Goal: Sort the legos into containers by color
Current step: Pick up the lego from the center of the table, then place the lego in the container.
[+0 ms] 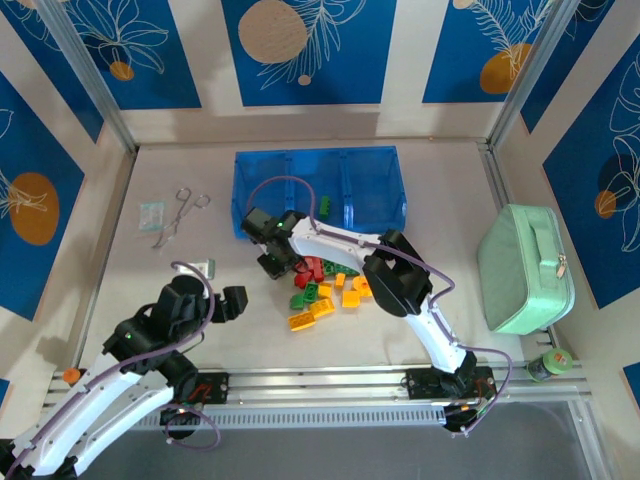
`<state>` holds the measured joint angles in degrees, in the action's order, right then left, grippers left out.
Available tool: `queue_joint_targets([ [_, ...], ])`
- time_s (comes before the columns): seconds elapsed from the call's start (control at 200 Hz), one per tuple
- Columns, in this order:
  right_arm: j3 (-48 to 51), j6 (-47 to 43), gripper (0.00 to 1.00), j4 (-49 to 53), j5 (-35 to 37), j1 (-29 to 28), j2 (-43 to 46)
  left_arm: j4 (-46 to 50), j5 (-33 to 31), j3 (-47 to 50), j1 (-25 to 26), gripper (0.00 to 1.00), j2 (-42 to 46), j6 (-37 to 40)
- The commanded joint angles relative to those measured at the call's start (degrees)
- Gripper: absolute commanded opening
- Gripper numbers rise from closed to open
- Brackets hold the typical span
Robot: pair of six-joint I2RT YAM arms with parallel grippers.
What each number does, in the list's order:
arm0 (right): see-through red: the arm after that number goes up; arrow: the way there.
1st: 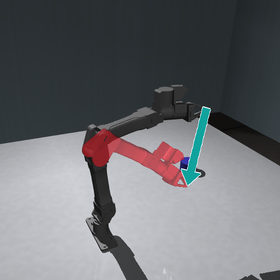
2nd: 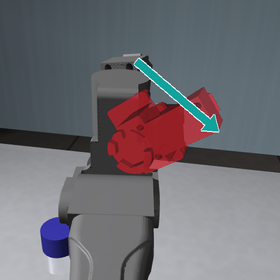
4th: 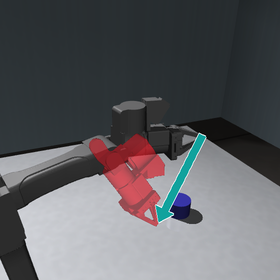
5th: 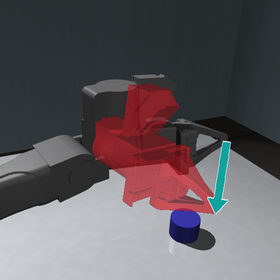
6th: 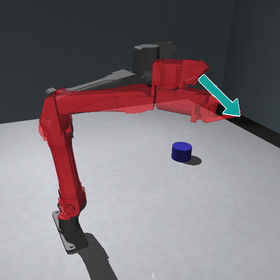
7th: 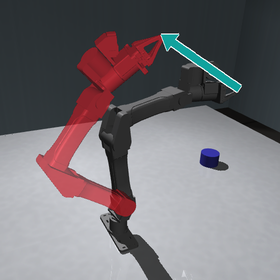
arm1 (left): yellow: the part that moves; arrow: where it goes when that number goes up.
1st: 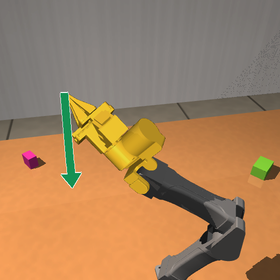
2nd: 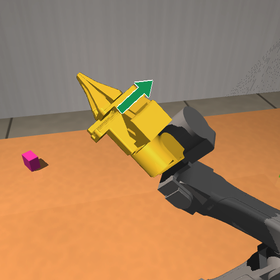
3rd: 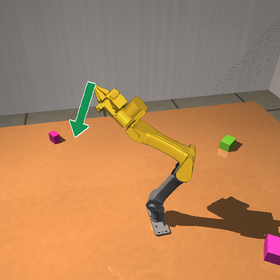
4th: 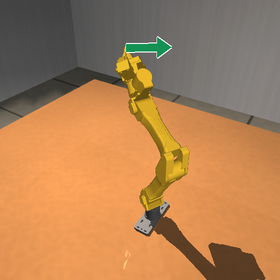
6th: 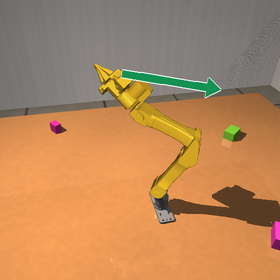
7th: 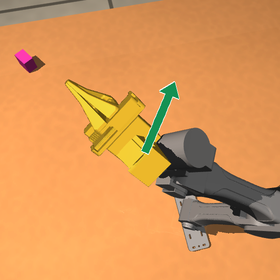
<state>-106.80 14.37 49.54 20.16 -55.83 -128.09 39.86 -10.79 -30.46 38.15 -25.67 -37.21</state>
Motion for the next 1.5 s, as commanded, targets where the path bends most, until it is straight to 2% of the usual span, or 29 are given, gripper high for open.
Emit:
queue_joint_targets([
  [0.0,-2.36,-0.07,0.36,1.97,1.38,-0.15,3.55,-1.00,-0.38,-1.07,-0.09,0.83,-0.04,-0.34],
  [0.265,-6.07,1.18,0.33,5.87,6.76,5.12,9.20,-3.94,2.66,-0.06,-0.07,0.82,-0.99,-0.35],
  [0.435,-5.56,2.38,0.33,5.80,4.49,11.62,11.02,-5.71,4.50,0.89,-0.02,0.82,-2.32,-0.21],
  [0.62,-8.94,2.57,0.33,5.19,-0.43,18.54,6.47,-7.80,7.15,1.73,0.01,0.81,-6.14,-0.57],
  [0.84,-18.77,2.25,0.35,8.18,-0.35,20.74,-1.45,-8.92,7.62,2.15,0.21,0.79,-8.20,-0.86],
  [0.916,-22.91,2.33,0.41,9.80,0.52,21.07,-4.09,-9.03,8.09,2.00,0.19,0.76,-8.75,-0.85],
  [1.016,-29.54,2.68,0.62,13.39,1.39,21.22,-7.17,-9.41,8.83,1.64,0.24,0.75,-9.94,-0.92],
  [1.096,-31.97,2.67,0.64,14.47,2.15,20.72,-6.95,-10.00,9.28,1.45,0.30,0.73,-10.92,-0.83],
  [1.231,-27.23,3.04,0.65,12.16,3.28,19.57,-1.31,-10.59,10.00,0.36,0.27,0.72,-13.54,0.34],
  [1.366,-14.57,4.25,0.65,5.76,3.97,18.27,8.77,-10.37,8.41,-2.10,0.28,0.72,-18.67,2.47],
  [1.491,-1.81,5.92,0.64,-0.64,2.97,17.26,18.72,-13.97,8.74,-3.99,0.31,0.72,-25.55,3.60],
])
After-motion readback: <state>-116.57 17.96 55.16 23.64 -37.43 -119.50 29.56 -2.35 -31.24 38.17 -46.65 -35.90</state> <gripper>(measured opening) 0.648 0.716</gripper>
